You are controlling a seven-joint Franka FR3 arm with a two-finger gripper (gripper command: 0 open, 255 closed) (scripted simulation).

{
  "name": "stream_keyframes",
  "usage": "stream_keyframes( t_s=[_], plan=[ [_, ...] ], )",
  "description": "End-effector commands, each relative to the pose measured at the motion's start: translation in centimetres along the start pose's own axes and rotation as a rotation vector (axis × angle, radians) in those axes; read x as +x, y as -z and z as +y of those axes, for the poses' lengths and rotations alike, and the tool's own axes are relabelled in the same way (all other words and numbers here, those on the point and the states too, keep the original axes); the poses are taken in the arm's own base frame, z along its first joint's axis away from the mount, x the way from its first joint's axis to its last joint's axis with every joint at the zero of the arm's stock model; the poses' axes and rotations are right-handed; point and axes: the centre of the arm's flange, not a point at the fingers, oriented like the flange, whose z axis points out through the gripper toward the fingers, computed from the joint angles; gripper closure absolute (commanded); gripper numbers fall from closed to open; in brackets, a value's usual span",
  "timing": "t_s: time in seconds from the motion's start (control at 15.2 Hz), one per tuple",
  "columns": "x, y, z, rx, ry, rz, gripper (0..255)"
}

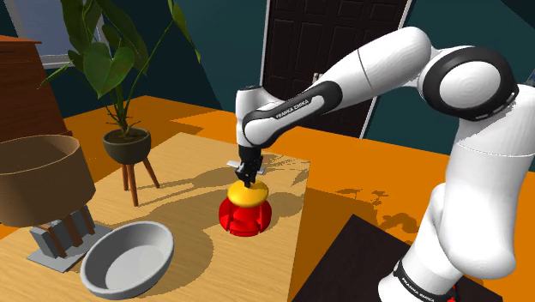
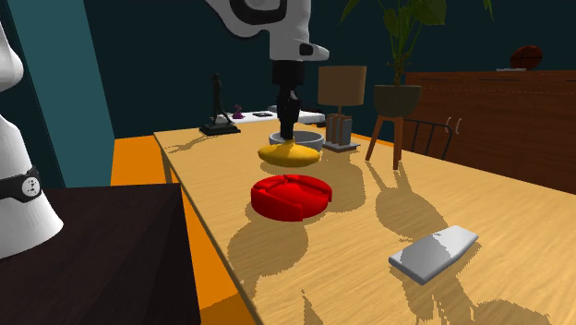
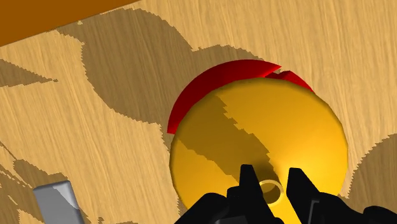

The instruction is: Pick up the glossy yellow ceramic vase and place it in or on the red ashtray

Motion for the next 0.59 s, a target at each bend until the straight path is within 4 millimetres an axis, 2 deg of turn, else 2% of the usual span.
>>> stream_keyframes(
  t_s=[0.0,0.53],
  plan=[
    [0.1,-1.1,0.0,0.0,0.0,0.001,255],
    [0.3,-5.1,-0.2,0.0,0.0,0.001,255]
  ],
)
